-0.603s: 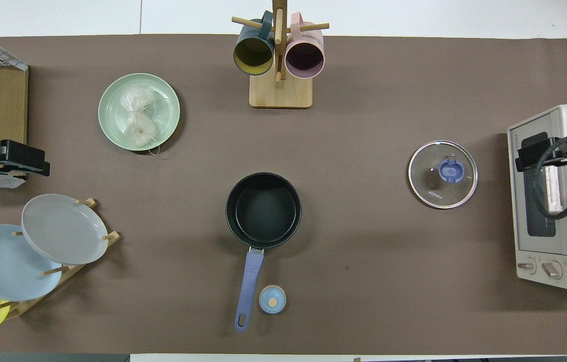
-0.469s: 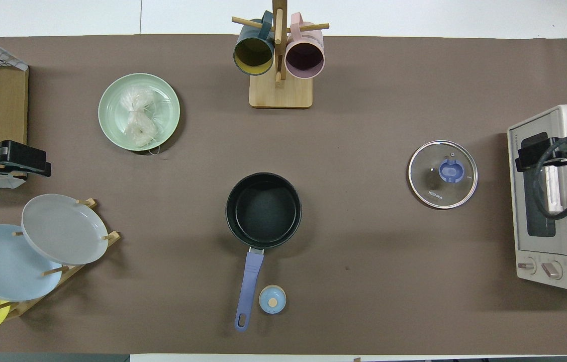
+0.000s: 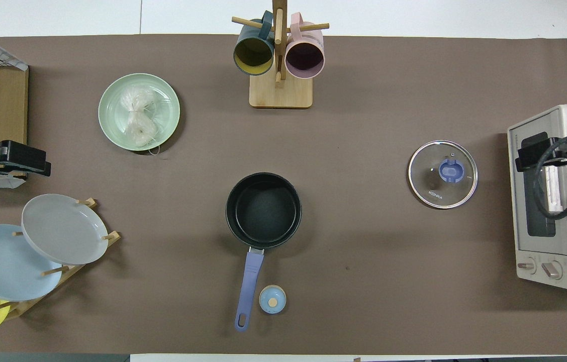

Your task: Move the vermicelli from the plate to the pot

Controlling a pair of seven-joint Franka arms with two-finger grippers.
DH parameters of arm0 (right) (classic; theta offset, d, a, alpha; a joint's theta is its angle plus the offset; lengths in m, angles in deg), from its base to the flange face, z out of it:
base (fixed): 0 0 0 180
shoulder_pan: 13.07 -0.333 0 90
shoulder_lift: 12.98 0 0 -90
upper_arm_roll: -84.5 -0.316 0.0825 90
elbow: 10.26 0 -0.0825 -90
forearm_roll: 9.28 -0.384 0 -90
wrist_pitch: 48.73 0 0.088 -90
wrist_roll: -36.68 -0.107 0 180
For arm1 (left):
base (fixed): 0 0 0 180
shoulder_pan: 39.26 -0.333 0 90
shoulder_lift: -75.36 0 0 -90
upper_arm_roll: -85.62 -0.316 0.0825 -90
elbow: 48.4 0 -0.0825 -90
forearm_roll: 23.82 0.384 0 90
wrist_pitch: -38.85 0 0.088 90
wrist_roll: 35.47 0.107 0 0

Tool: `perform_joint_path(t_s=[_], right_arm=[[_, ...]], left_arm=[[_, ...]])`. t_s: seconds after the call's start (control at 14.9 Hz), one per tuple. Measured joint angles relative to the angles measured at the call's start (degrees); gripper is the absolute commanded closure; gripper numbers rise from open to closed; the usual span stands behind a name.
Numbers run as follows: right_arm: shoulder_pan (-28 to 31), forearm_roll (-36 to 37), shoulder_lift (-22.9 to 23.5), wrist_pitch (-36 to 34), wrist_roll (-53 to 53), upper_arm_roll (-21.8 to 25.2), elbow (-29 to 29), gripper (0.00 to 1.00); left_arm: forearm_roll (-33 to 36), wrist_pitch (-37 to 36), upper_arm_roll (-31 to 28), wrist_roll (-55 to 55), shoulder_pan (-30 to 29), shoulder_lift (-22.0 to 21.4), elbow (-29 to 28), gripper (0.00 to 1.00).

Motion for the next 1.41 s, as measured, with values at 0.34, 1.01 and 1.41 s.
perform_joint_path(t_s=[0.34,1.01,1.41], right_arm=[[0.0,0.0,0.0,0.3,0.0,-0.1,0.1,0.00],[0.1,-2.1,2.7,24.8,0.9,-0.1,17.0,0.00],[-0.6,-2.4,14.7,42.5,6.5,-0.3,22.7,0.00]], left_arm=[[0.0,1.2,0.1,0.0,0.0,0.0,0.0,0.00],[-1.6,9.9,0.7,0.0,0.6,8.8,-0.2,0.00],[-1.6,34.5,1.0,-0.1,1.4,25.2,-3.4,0.00]])
